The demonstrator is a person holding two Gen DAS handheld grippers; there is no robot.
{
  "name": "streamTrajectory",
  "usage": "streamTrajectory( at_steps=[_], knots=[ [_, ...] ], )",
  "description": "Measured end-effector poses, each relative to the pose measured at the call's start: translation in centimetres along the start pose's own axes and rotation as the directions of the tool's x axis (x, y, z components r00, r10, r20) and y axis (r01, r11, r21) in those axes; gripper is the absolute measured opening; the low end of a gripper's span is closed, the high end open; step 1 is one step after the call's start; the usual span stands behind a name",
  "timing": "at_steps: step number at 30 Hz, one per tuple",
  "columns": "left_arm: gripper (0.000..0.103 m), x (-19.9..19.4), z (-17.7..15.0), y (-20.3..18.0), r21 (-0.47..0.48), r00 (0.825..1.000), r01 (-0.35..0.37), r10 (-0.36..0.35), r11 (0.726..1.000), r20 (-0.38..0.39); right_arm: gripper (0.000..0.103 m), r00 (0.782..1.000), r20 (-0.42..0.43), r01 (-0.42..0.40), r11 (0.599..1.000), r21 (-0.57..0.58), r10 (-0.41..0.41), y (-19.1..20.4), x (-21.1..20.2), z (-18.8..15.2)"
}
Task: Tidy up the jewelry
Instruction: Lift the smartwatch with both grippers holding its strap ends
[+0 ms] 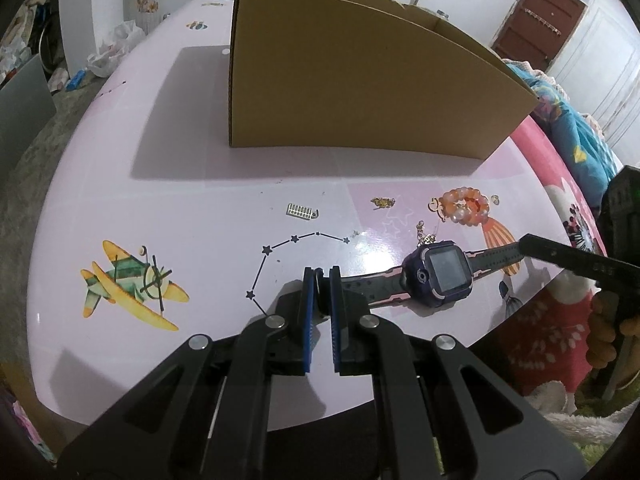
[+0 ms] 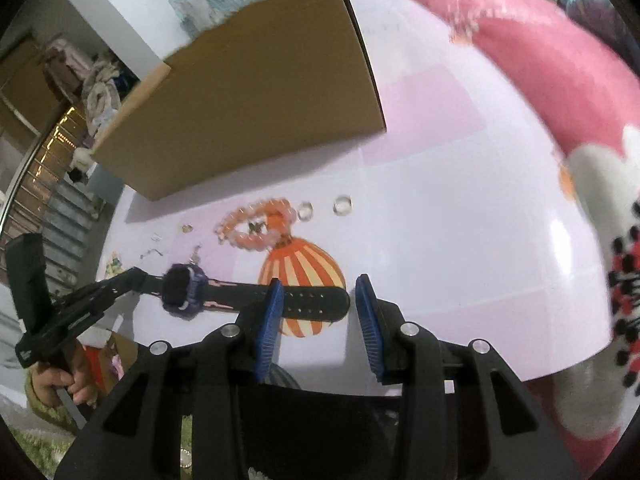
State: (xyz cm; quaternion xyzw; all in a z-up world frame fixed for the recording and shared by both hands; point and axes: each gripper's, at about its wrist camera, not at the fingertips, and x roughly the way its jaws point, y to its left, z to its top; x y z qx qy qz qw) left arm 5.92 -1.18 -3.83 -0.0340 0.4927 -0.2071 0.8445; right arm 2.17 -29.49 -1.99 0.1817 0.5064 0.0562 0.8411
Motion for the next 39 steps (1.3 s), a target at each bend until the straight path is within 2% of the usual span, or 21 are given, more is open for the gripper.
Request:
streamTrajectory(
  at_steps=[2, 8, 11, 14, 17, 22, 24, 32, 35, 39],
  knots=[
    [0.007, 0.0, 0.0, -0.1, -0.002, 1.000, -0.002, 0.002, 1.000, 0.005, 0.039, 1.000, -0.002, -0.006, 1.000, 0.002, 0.006, 0.2, 0.1, 0.0],
    [0.007, 0.0, -0.2, 0.3, -0.016, 1.000, 0.009, -0.009, 1.000, 0.011, 0.039, 0.990, -0.026, -0.133, 0.988, 0.083, 0.135, 0.0, 1.0, -0.3],
    [0.007, -0.1, -0.3, 0.3, -0.015, 1.000, 0.009, -0.009, 1.000, 0.011, 0.039, 0.982, -0.012, -0.187, 0.975, 0.124, 0.190, -0.2, 1.1, -0.5],
    [0.007, -0.1, -0.3, 0.3, -0.016, 1.000, 0.008, -0.008, 1.000, 0.012, 0.040, 0.962, 0.006, -0.270, 0.947, 0.174, 0.274, -0.6, 1.4, -0.6],
    [0.007, -0.1, -0.3, 0.3, -0.017, 1.000, 0.008, -0.008, 1.000, 0.012, 0.048, 0.929, 0.012, -0.364, 0.904, 0.223, 0.371, -0.9, 1.6, -0.7],
    [0.007, -0.3, -0.4, 0.3, -0.020, 1.000, 0.007, -0.006, 1.000, 0.012, 0.053, 0.880, 0.017, -0.461, 0.846, 0.269, 0.474, 0.0, 2.2, -0.9],
    [0.008, -0.3, -0.4, 0.3, -0.019, 1.000, 0.005, -0.005, 1.000, 0.013, 0.053, 0.876, 0.025, -0.470, 0.839, 0.274, 0.482, 0.1, 2.0, -0.8],
    [0.009, -0.5, -0.7, 0.3, -0.009, 1.000, 0.003, -0.003, 1.000, 0.020, 0.053, 0.892, 0.051, -0.447, 0.858, 0.254, 0.450, 0.4, 2.3, 0.1],
    [0.009, -0.4, -0.8, 0.1, 0.005, 1.000, -0.004, 0.004, 1.000, 0.026, 0.045, 0.893, 0.054, -0.446, 0.862, 0.242, 0.447, 0.1, 2.3, 0.3],
    [0.009, -0.5, -0.9, -0.1, 0.013, 1.000, -0.007, 0.006, 1.000, 0.030, 0.032, 0.879, 0.062, -0.471, 0.844, 0.256, 0.472, 0.3, 2.7, 0.5]
  ],
)
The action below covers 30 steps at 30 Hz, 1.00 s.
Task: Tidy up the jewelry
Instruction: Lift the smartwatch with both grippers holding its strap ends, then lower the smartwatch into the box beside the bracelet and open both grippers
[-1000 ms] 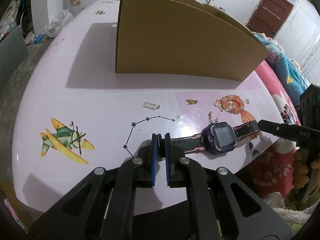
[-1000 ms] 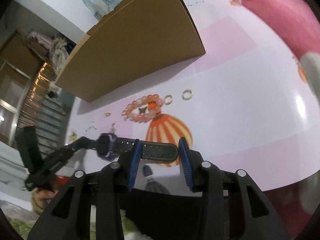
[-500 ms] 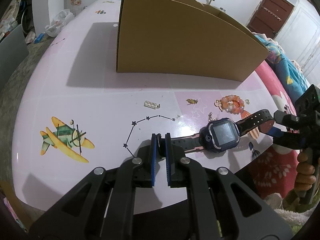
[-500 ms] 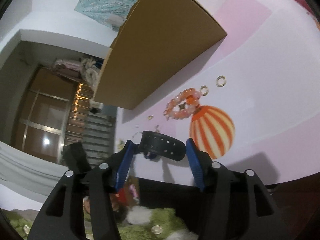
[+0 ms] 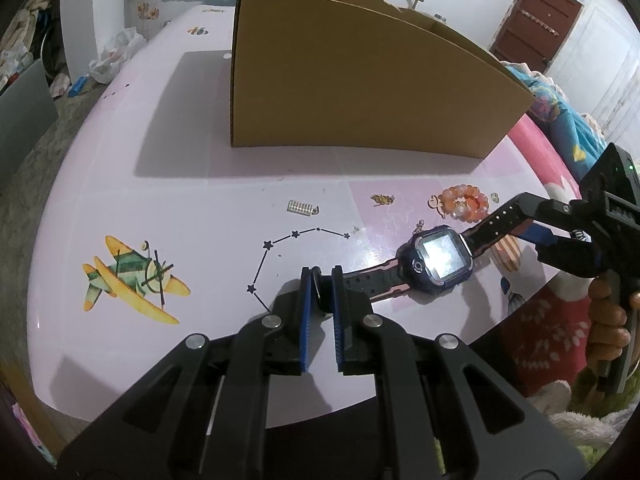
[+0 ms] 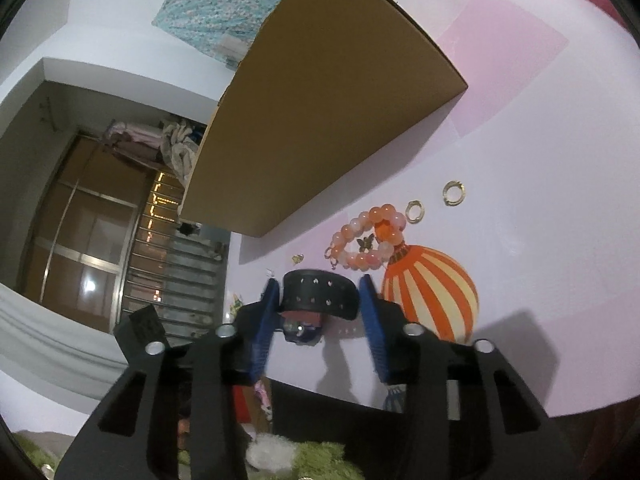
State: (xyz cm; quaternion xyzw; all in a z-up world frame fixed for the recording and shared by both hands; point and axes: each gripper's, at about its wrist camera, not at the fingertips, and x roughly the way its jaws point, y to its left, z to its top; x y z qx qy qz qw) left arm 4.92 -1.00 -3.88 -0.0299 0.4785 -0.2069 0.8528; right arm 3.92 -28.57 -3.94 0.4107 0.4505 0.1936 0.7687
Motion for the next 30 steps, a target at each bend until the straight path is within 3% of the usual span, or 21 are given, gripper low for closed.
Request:
streamTrajectory(
  at_steps=[4, 9, 15, 18, 22, 26, 30],
  knots=[
    [0.009, -0.2, -0.1, -0.3, 0.017, 1.000, -0.011, 0.011, 1.000, 0.014, 0.020, 1.000, 0.015, -0.012, 1.000, -0.005, 0.012, 0.0, -0.4, 0.0],
    [0.006, -1.5, -0.3, -1.0, 0.054, 0.998, -0.005, 0.002, 0.999, 0.056, 0.016, 0.999, 0.035, 0.000, 0.999, -0.052, 0.002, 0.9, -1.0, -0.2],
    [0.004, -5.9, 0.7, -2.4, 0.110, 0.989, 0.034, -0.049, 0.993, 0.142, 0.015, 0.997, 0.072, 0.036, 0.979, -0.201, -0.022, 5.6, -3.1, -0.9],
    [0.004, -8.9, 2.3, -3.1, 0.146, 0.975, 0.052, -0.081, 0.988, 0.205, 0.015, 0.992, 0.119, 0.066, 0.950, -0.304, -0.031, 9.0, -5.0, -0.7],
    [0.004, -12.2, 6.4, -4.1, 0.216, 0.947, 0.031, -0.098, 0.976, 0.306, 0.015, 0.981, 0.195, 0.099, 0.887, -0.451, -0.011, 14.2, -7.6, 1.9],
    [0.004, -12.6, 10.5, -4.7, 0.252, 0.929, -0.018, -0.077, 0.968, 0.362, 0.015, 0.974, 0.227, 0.128, 0.847, -0.516, -0.009, 16.9, -7.9, 5.7],
    [0.004, -10.4, 14.9, -4.4, 0.251, 0.936, -0.054, -0.039, 0.966, 0.351, 0.015, 0.975, 0.210, 0.174, 0.841, -0.512, -0.074, 17.2, -5.3, 11.0]
  ],
)
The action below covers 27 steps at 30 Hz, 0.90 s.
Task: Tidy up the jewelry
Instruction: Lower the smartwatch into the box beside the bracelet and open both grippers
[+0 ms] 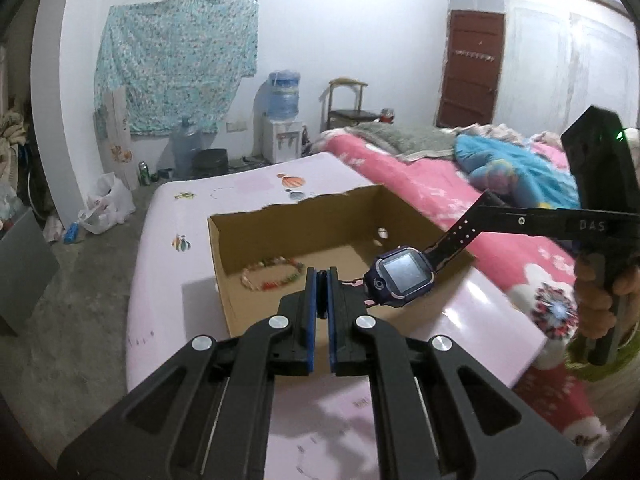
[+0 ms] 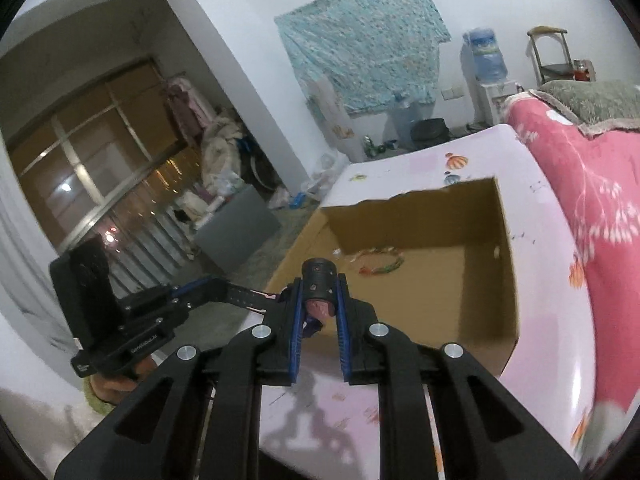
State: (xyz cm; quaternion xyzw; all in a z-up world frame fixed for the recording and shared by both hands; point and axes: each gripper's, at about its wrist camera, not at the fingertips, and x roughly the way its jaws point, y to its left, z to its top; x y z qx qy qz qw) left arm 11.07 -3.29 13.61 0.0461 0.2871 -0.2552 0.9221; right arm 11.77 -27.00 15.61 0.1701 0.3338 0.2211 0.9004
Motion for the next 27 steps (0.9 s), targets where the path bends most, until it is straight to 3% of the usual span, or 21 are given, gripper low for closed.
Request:
streamTrajectory(
  at_steps=[5, 11, 16, 18, 20, 25, 27],
  knots=[
    [0.004, 6.9, 1.6, 2.6, -0.022, 0.990, -0.021, 0.018, 1.000, -0.140, 0.015, 0.984, -0.168, 0.075, 0.996, 0.042, -0.067, -3.4, 7.0, 2.3],
    [0.004, 12.1, 1.6, 4.5, -0.020, 0.959, -0.050, 0.042, 0.999, -0.279, 0.020, 0.922, -0.360, 0.162, 0.986, 0.023, -0.143, -6.3, 14.2, 2.7],
    [0.009, 13.8, 0.9, 5.1, -0.012, 0.941, -0.052, 0.045, 0.999, -0.336, 0.035, 0.899, -0.382, 0.226, 0.974, -0.017, -0.215, -6.9, 15.7, 2.4],
    [0.028, 14.0, 0.8, 5.3, -0.007, 0.938, -0.061, 0.055, 0.998, -0.343, 0.040, 0.897, -0.371, 0.249, 0.968, -0.027, -0.241, -6.9, 15.3, 2.4],
    [0.037, 14.0, 0.7, 5.6, -0.014, 0.939, -0.063, 0.055, 0.998, -0.341, 0.040, 0.900, -0.360, 0.254, 0.967, -0.020, -0.244, -7.3, 14.8, 2.5],
    [0.043, 13.4, 1.1, 6.0, -0.018, 0.945, -0.071, 0.062, 0.997, -0.321, 0.044, 0.906, -0.334, 0.268, 0.963, -0.021, -0.259, -7.6, 13.7, 3.0],
    [0.052, 12.6, 1.3, 6.1, -0.031, 0.950, -0.077, 0.064, 0.997, -0.306, 0.045, 0.908, -0.307, 0.285, 0.958, -0.045, -0.284, -7.2, 13.1, 3.4]
  ],
)
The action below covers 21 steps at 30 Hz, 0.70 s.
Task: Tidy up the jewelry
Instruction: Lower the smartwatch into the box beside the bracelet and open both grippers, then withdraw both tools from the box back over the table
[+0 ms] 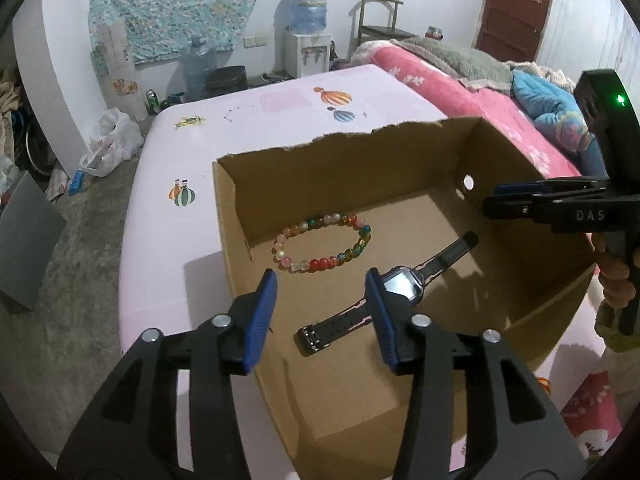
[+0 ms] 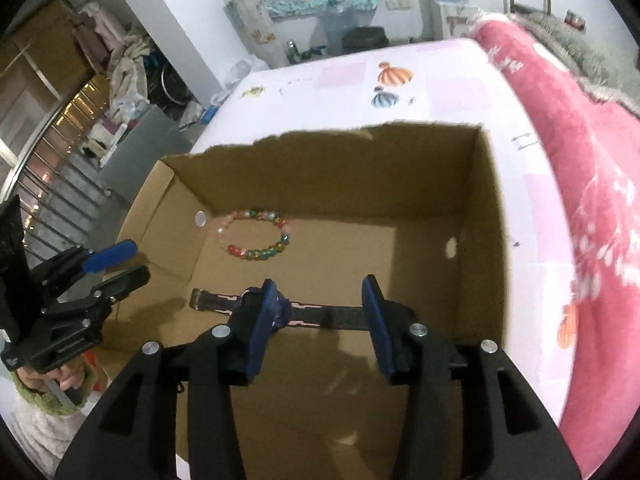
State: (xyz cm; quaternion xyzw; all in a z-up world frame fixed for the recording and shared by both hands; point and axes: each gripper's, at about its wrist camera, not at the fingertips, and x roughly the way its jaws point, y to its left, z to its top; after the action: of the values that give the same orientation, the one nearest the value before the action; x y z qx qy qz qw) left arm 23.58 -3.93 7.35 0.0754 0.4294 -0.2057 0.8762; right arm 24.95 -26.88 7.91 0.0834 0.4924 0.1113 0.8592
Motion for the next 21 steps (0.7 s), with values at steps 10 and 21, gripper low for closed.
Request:
streamTrajectory(
  at_steps=[10, 21],
  knots=[
    [0.086, -8.8, -2.7, 1.2, -0.083, 0.979, 0.005, 0.012, 0.997, 0.201, 0.071, 0.970, 0.243, 0.003, 1.000, -0.003, -0.003, -0.3, -10.5, -3.1],
    [0.092, -7.4, -16.0, 0.7, -0.299, 0.999, 0.040, -0.045, 0.953, -0.008, 0.085, 0.981, 0.123, 0.135, 0.985, 0.109, -0.148, -1.4, -10.6, -17.2]
  ],
)
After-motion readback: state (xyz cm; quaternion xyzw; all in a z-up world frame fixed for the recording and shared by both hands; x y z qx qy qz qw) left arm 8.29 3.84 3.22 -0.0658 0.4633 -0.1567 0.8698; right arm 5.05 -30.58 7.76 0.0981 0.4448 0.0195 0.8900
